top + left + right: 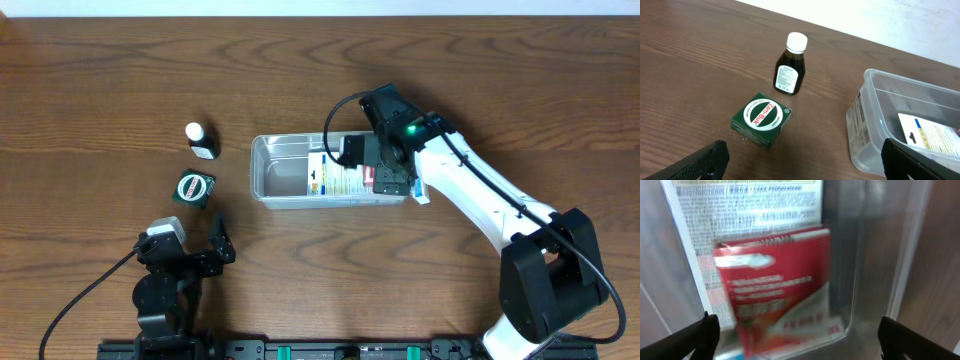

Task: Pack container
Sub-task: 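Place the red-and-white box into the container's right end, then move the right gripper to the white Panadol box and grasp it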

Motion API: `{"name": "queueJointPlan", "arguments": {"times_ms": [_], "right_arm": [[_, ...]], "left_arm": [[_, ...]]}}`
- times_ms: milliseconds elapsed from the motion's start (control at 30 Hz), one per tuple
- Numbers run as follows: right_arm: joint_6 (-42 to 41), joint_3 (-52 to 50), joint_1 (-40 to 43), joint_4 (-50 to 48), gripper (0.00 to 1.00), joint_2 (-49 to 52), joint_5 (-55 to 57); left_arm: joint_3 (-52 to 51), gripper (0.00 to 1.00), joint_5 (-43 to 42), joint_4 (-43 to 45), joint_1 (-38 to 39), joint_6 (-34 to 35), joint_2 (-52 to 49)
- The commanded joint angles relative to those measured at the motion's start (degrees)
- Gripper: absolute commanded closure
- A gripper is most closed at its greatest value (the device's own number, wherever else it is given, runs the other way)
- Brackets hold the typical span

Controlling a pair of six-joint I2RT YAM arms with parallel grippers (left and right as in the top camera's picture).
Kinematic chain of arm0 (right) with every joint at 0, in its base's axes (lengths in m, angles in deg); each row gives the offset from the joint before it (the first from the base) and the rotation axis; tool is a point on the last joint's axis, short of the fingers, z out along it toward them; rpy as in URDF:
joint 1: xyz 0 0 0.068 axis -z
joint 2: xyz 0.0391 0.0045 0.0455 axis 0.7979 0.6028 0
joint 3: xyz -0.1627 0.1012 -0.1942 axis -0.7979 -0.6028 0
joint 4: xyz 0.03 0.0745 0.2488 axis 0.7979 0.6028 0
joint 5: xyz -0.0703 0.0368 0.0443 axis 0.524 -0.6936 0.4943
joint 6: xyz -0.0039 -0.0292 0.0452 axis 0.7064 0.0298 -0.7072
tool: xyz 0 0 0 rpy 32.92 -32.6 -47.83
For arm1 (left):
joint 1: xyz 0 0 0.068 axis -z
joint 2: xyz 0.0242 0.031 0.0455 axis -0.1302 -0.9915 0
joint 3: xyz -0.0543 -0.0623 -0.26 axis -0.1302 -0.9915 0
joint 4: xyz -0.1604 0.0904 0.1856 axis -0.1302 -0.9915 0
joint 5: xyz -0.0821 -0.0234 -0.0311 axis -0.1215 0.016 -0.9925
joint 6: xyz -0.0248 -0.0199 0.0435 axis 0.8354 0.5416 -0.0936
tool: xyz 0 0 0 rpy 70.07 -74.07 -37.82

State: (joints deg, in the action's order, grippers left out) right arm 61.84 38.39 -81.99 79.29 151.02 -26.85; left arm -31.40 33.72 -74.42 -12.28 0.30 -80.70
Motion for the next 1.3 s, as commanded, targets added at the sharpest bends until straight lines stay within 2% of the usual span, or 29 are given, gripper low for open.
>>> {"name": "queueJointPlan", "arguments": {"times_ms": [0, 200, 333, 467, 500, 567, 633, 800, 1267], "right_arm": [[-6.3, 1.7, 0.2, -0.3, 0.01, -1.7, -4.0], [-20.7, 3.1, 1.1, -0.4, 0.01, -7.2, -12.7], [-39.9, 3.1, 5.0, 0.7, 0.01, -10.7, -13.9], [-56.7, 3.1, 12.9, 4.1, 0.01, -11.7, -18.5], [-58.9, 3.1, 14.8, 4.8, 0.05, -11.5, -20.6], [-61.5, 2.8, 18.6, 6.4, 0.19, -11.0, -22.7], [-63.9, 1.9, 21.8, 6.9, 0.27, -10.3, -22.2], [-67.9, -1.2, 25.8, 5.4, 0.27, -7.6, -22.3], [-67.3, -6.2, 25.4, -1.8, 0.25, 3.2, -27.8]], "left_arm": [[-1.2, 0.02, -0.4, -0.2, 0.2, 0.7, 0.1], [-1.2, 0.02, -0.4, -0.2, 0.2, 0.7, 0.1], [-1.2, 0.02, -0.4, -0.2, 0.2, 0.7, 0.1], [-1.2, 0.02, -0.4, -0.2, 0.2, 0.7, 0.1], [-1.2, 0.02, -0.4, -0.2, 0.2, 0.7, 0.1], [-1.2, 0.02, -0.4, -0.2, 0.2, 0.7, 0.1], [-1.2, 0.02, -0.4, -0.2, 0.2, 0.7, 0.1], [-1.2, 0.02, -0.4, -0.2, 0.2, 0.7, 0.1], [-1.2, 0.02, -0.4, -0.2, 0.2, 0.7, 0.1]]}}
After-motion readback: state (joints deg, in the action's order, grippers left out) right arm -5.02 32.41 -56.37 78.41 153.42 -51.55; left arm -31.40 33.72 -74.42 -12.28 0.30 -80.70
